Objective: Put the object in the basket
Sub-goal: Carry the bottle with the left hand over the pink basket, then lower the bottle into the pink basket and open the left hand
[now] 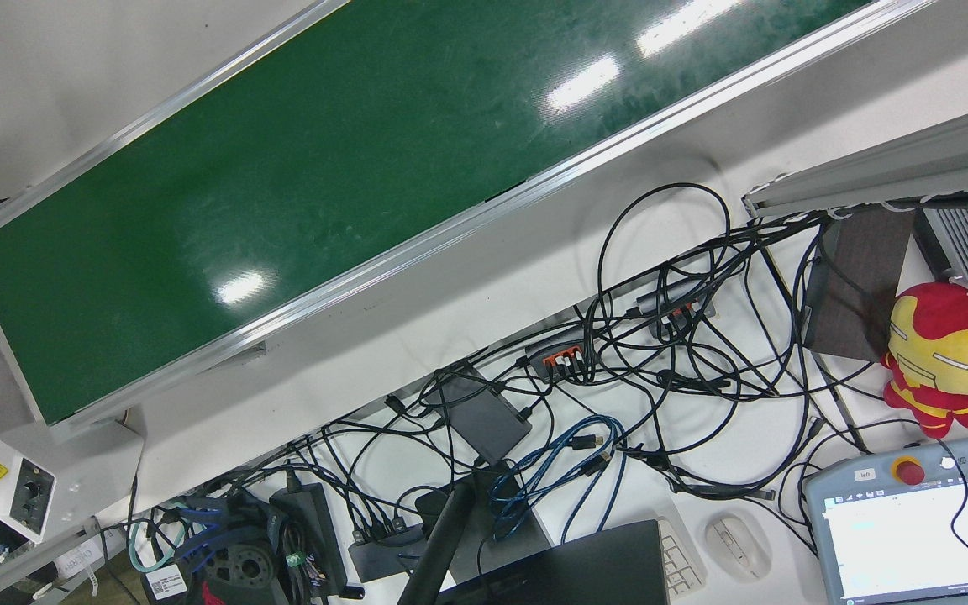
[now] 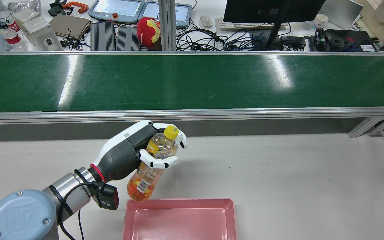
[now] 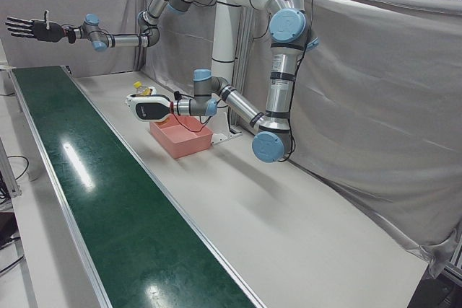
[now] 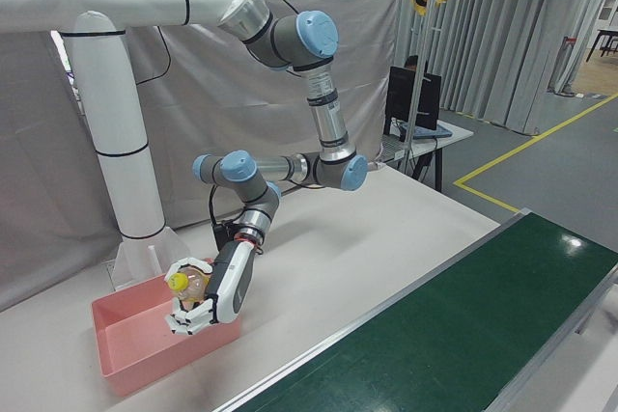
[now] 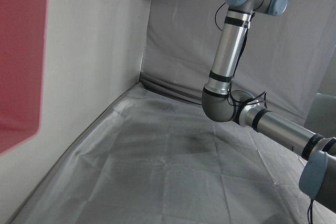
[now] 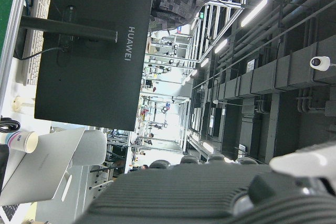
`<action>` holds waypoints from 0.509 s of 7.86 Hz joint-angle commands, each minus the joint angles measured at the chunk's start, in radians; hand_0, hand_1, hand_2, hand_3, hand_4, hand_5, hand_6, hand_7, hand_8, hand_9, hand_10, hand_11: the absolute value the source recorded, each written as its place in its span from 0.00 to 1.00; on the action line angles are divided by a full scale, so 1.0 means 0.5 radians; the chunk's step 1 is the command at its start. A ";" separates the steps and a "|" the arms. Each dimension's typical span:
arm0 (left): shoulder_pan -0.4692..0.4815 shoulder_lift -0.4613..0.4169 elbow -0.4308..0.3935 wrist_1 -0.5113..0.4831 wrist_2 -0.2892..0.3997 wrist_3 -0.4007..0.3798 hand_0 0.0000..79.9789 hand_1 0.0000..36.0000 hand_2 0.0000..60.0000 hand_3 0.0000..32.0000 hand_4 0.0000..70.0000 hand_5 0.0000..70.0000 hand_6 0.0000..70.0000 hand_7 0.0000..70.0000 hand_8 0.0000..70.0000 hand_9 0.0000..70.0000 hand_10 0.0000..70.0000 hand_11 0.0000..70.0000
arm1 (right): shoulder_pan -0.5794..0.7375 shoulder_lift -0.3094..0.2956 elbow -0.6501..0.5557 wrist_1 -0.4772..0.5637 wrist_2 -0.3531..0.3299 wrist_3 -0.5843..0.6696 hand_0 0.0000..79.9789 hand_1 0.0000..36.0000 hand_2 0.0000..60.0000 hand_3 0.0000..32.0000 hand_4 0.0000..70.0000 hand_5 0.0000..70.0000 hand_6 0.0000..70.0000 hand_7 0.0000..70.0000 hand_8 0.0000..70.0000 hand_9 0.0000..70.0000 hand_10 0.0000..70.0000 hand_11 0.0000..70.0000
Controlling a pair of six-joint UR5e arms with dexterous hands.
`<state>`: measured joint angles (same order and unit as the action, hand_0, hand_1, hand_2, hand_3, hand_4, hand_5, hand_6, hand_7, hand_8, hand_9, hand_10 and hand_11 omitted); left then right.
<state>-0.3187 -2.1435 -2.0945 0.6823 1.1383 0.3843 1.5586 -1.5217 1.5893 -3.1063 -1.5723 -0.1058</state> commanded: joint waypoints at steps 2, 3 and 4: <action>0.253 0.004 -0.161 0.385 -0.003 0.099 0.71 0.51 0.54 0.00 0.65 1.00 0.47 0.50 0.77 1.00 0.71 1.00 | 0.000 0.000 0.000 0.000 0.000 0.000 0.00 0.00 0.00 0.00 0.00 0.00 0.00 0.00 0.00 0.00 0.00 0.00; 0.296 0.016 -0.219 0.509 -0.003 0.157 0.72 0.40 0.03 0.00 0.47 0.91 0.25 0.32 0.56 0.73 0.57 0.82 | 0.000 0.000 -0.003 0.000 0.000 0.000 0.00 0.00 0.00 0.00 0.00 0.00 0.00 0.00 0.00 0.00 0.00 0.00; 0.321 0.020 -0.262 0.565 -0.003 0.176 0.69 0.39 0.00 0.00 0.22 0.65 0.11 0.15 0.33 0.43 0.45 0.67 | 0.000 0.000 -0.006 0.000 0.000 0.000 0.00 0.00 0.00 0.00 0.00 0.00 0.00 0.00 0.00 0.00 0.00 0.00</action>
<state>-0.1962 -2.1391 -2.1738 0.8652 1.1371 0.4404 1.5587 -1.5217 1.5885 -3.1063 -1.5723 -0.1059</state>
